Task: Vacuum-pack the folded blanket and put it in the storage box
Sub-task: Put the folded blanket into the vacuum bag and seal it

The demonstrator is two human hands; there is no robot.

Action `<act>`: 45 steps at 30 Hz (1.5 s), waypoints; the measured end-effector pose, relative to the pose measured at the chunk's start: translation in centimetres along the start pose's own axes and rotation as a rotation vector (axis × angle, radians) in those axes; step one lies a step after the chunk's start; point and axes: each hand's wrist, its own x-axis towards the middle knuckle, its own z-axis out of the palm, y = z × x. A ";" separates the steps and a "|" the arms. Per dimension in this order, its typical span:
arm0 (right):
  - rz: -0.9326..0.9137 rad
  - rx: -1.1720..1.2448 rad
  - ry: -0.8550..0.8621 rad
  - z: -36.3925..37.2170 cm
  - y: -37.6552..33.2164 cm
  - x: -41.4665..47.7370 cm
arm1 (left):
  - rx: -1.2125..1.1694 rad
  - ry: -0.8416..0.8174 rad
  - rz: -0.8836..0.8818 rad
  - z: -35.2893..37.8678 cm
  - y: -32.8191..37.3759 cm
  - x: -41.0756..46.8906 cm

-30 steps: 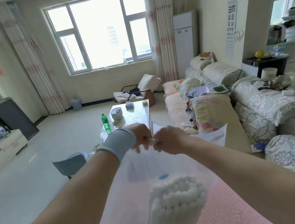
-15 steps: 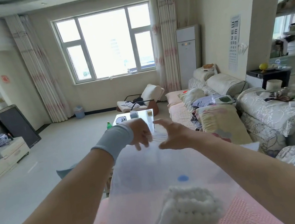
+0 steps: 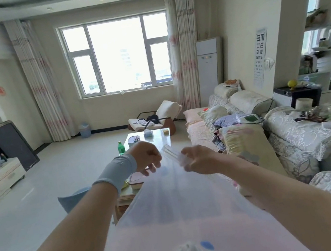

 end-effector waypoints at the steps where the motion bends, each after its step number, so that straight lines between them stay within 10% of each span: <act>1: -0.002 0.037 0.018 0.3 -0.6 0.4 | 0.010 -0.005 0.031 0.7 0.0 0.3; 11: -0.055 0.161 0.177 -1.0 -2.7 1.5 | 0.109 -0.109 -0.133 3.2 -6.3 0.1; 15: -0.277 -0.794 0.549 -0.7 -3.6 0.6 | -0.027 -0.166 -0.137 4.5 -3.9 0.6; 19: -0.355 -1.274 0.139 0.8 -5.1 0.5 | -0.012 -0.164 -0.074 6.1 -0.7 1.0; 22: -0.183 -1.114 -0.088 0.8 -4.7 0.4 | -0.055 -0.107 -0.046 6.1 -0.7 1.1; 32: -0.009 -1.268 0.135 -0.3 -2.8 0.6 | 0.048 -0.103 -0.131 8.3 -7.3 1.5; 39: -0.063 -1.054 -0.124 3.2 1.3 1.8 | 0.021 -0.036 -0.043 10.0 -4.1 3.1; 45: -0.022 -0.957 -0.008 1.4 7.1 4.1 | 0.409 -0.273 -0.212 9.6 -11.4 4.4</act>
